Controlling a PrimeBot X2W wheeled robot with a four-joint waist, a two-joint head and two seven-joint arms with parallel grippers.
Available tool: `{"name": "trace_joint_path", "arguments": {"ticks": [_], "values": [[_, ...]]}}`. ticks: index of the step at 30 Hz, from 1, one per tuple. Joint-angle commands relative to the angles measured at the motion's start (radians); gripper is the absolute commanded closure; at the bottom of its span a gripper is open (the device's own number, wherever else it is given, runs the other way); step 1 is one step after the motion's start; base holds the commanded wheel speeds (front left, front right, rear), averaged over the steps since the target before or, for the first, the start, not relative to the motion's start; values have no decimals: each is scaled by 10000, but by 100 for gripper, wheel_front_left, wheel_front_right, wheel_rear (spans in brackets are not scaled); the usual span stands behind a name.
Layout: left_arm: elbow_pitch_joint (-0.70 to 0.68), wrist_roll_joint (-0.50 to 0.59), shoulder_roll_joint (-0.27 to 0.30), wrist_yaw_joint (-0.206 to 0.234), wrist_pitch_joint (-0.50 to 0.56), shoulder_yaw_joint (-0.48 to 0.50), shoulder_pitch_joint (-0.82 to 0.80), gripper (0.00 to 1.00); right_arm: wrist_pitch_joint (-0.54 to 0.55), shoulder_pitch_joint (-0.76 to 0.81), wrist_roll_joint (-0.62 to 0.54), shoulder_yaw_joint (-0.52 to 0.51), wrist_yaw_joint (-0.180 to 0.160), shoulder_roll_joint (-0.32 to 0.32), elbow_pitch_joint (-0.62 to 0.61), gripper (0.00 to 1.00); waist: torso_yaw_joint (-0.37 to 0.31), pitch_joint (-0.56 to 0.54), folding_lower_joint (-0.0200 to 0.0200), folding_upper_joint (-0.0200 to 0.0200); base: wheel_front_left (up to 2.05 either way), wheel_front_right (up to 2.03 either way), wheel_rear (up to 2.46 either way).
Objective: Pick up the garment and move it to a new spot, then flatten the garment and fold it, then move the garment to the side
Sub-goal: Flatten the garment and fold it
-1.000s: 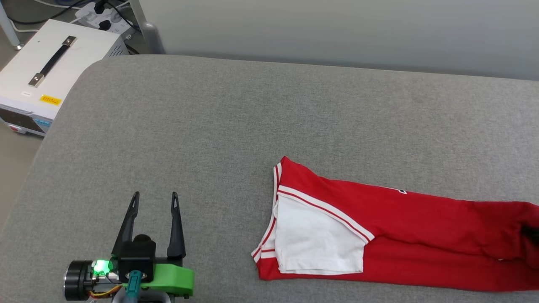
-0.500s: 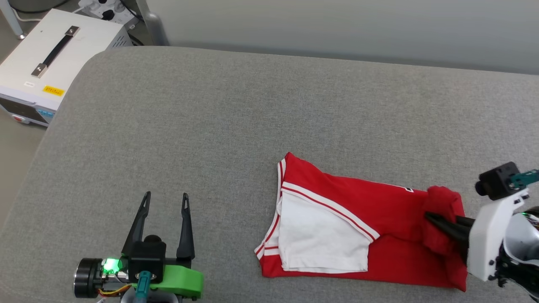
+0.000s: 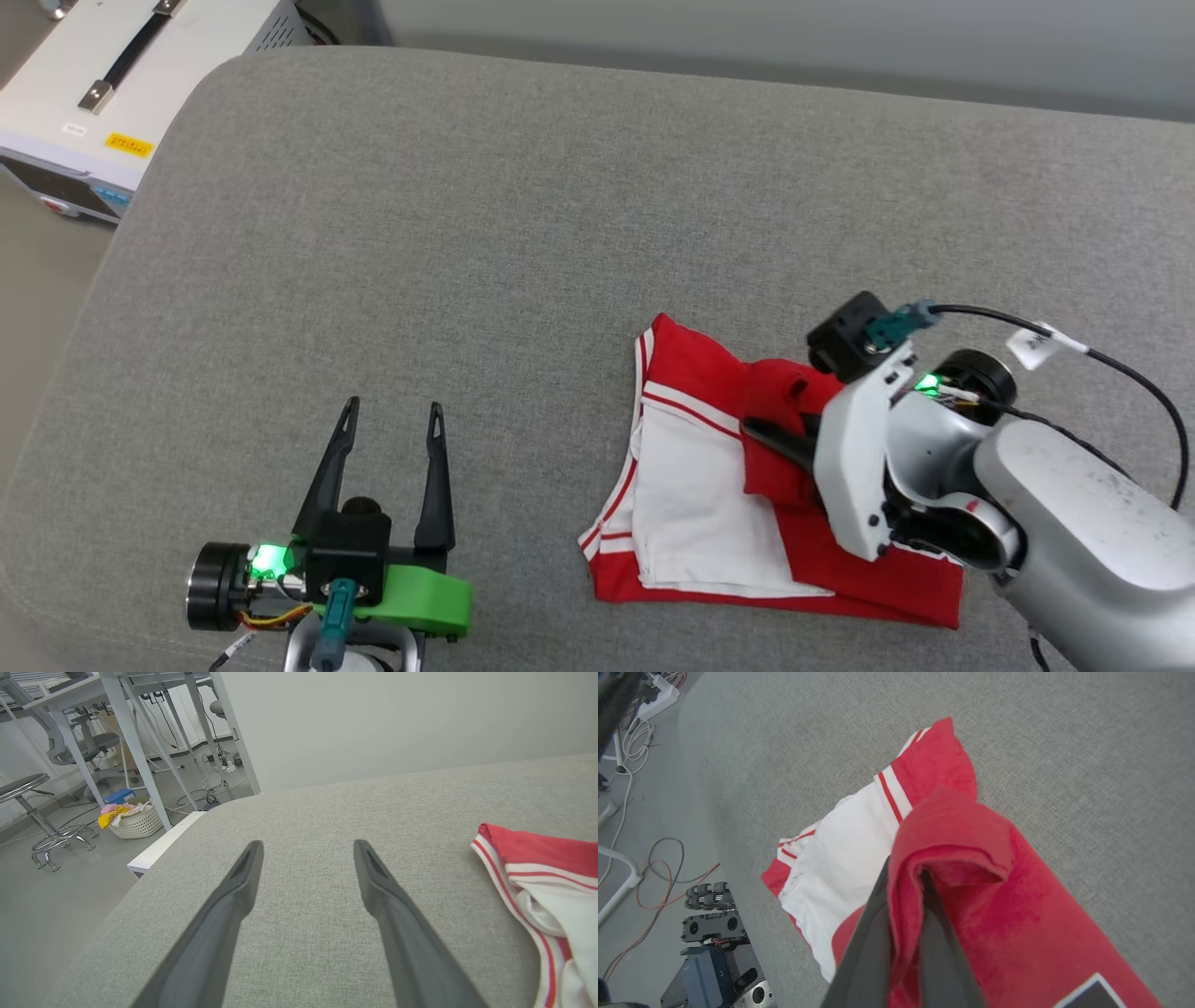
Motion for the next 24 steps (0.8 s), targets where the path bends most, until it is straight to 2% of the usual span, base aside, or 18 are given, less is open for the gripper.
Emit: {"name": "trace_joint_path", "arguments": {"ticks": [1, 4, 5, 9, 10, 11, 12, 15, 16, 19, 22, 24], "values": [[25, 97, -69, -27, -59, -32, -234, 0, -67, -386, -121, 308, -4, 192, 265, 100, 117, 170, -1, 0, 0, 0, 0], [39, 98, -99, -7, -59, -79, -280, 0, -148, -882, -216, 868, -4, 581, 916, 100, 172, 278, -1, 0, 0, 0, 0], [71, 99, -119, -11, -59, -137, -335, 0, -250, -1201, -391, 1390, -4, 781, 1652, 100, 258, 357, -1, 0, 0, 0, 0], [88, 92, -124, 18, -59, -165, -373, 0, -503, -1258, -288, 1989, -4, 860, 2469, 100, 340, 364, -1, 0, 0, 0, 0], [92, 89, -119, 33, -59, -158, -363, 0, -637, -1245, -229, 2019, -4, 869, 2576, 90, 332, 340, -1, 0, 0, 0, 0], [97, 85, -109, 54, -59, -146, -337, 0, -861, -1238, -181, 2022, -4, 867, 2674, 56, 310, 292, -1, 0, 0, 0, 0], [101, 79, -98, 68, -59, -135, -307, 0, -1065, -1242, -184, 2022, -4, 849, 2727, 0, 287, 243, -1, 0, 0, 0, 0], [104, 58, -52, 75, -59, -112, -215, 0, -1738, -1171, -78, 2012, -4, 743, 2604, 0, 161, 20, -1, 0, 0, 0, 0], [114, 54, -6, 74, -59, -100, -138, 0, -2325, -1130, -128, 1982, -4, 512, 2250, 0, 26, -183, -1, 0, 0, 0, 0], [96, 46, 43, 73, -59, -88, -36, 0, -3128, -1010, -390, 1742, -4, 117, 1774, 0, -163, -411, -1, 0, 0, 0, 0], [89, 46, 90, 78, -59, -82, 78, 0, -3958, -720, -726, 1140, -4, -189, 1351, 0, -397, -625, -1, 0, 0, 0, 0], [82, 40, 131, 61, -59, -91, 175, 0, -4720, -372, -1370, 323, -4, -344, 1155, 0, -594, -766, -1, 0, 0, 0, 0]]}}
